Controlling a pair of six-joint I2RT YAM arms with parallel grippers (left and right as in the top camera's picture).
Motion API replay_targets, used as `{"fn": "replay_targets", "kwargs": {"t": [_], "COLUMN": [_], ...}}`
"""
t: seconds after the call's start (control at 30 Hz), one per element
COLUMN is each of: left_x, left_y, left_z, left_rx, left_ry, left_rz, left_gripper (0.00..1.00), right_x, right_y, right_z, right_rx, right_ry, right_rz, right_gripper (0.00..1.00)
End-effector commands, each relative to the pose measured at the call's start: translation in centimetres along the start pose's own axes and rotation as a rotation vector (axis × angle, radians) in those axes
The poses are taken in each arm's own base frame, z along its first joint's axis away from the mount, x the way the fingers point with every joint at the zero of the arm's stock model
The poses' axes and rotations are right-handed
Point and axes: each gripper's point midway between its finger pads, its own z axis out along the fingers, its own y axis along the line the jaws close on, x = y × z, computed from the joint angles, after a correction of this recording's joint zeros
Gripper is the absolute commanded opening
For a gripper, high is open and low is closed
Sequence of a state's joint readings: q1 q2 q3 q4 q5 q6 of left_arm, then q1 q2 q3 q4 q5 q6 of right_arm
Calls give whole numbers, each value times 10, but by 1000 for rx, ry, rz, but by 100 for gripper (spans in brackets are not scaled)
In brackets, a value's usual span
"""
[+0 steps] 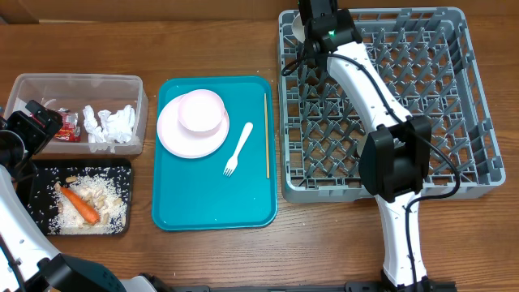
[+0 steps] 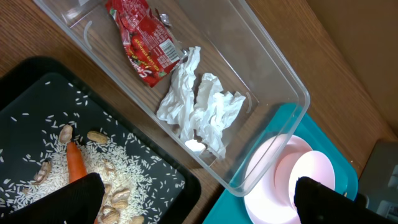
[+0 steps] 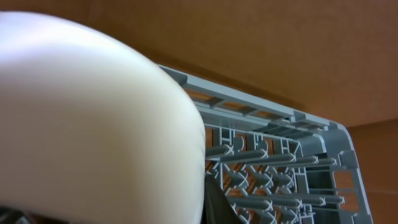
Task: Sort waste into correct bins and load items into the dishwasher rack
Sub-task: 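Lower the small white cup upside down into the rack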
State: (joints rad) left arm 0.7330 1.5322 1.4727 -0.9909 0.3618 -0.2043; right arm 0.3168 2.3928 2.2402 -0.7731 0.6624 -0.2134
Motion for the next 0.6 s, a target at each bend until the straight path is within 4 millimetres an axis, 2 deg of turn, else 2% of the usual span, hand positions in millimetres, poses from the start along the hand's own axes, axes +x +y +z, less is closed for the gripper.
{"fn": "replay_targets", "kwargs": {"t": [0.0,0.17,0.3,0.4,0.57], "left_x": [-7,-7,-7,-7,-7], "left_y": [-2,-2,-2,-2,-2], "left_z": [-5,-5,-5,-5,-5], "left_rx": [-2,-2,-2,-2,-2], "left_ry": [-22,-22,-22,-22,-22], "left_rz": [3,3,3,3,3], "left_gripper": [100,100,100,100,100], "right_x": [16,23,29,39,53], "right_y": [-7,-6,3,12,19], "right_z": [1,-2,-9,-15,-18], "right_rx": [15,5,-76,-142,-182], "right_ry": [57,86,114,153,207], "right_rz": [4,40,40,18,2], "right_gripper": [4,4,5,9,11]}}
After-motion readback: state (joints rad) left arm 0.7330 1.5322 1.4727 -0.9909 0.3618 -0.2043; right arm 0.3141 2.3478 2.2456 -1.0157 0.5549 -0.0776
